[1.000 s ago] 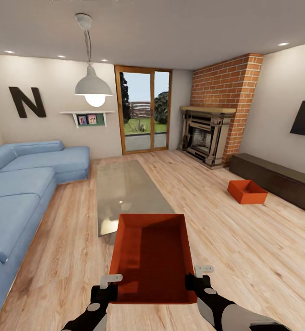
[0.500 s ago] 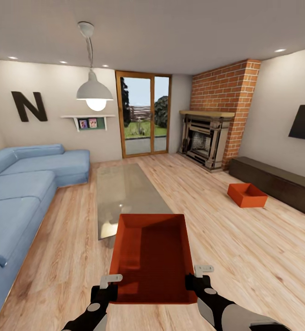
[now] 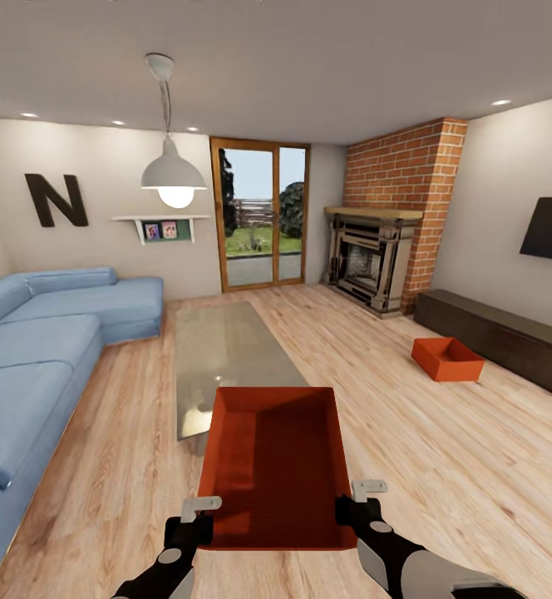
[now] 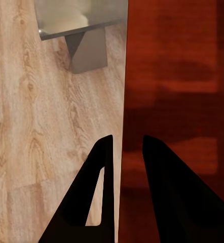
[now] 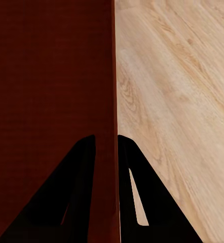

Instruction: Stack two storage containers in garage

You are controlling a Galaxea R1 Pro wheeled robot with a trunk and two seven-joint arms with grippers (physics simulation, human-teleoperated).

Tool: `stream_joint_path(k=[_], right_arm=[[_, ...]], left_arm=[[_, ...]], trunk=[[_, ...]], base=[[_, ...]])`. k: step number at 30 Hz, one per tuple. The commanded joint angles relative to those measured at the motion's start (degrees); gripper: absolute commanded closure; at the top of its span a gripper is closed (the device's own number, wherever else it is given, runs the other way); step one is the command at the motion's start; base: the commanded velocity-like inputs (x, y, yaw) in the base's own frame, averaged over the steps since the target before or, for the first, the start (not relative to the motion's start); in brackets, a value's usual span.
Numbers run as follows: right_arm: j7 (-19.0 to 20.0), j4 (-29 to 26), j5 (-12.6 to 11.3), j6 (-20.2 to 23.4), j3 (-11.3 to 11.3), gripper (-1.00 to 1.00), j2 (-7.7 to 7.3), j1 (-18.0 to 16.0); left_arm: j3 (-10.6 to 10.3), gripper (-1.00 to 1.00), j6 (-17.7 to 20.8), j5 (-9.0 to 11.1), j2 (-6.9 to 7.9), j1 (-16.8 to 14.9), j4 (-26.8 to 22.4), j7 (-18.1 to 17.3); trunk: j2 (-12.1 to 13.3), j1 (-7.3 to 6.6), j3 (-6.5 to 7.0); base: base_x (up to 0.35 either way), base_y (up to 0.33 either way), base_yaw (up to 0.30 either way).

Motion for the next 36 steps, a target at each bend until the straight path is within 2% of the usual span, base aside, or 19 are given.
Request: stream_joint_path(k=[1,36], right_arm=[[-0.3,0.3,-1.4,-0.3,-1.5,1.00,0.01,0.0],[-0.3,0.3,-1.4,-0.3,-1.5,1.00,-0.07,0.0]], left_arm=[[0.5,1.00,-3.0,-0.2,-0.10,-0.1,-0.1,1.2],[0.5,1.00,-3.0,-0.2,-0.09,-0.1,-0.1,1.2]], trunk=[[-0.1,0.01,0.01],[-0.1,0.01,0.40]], base=[[0.000,0.000,0.000],[0.000,0.000,0.008]])
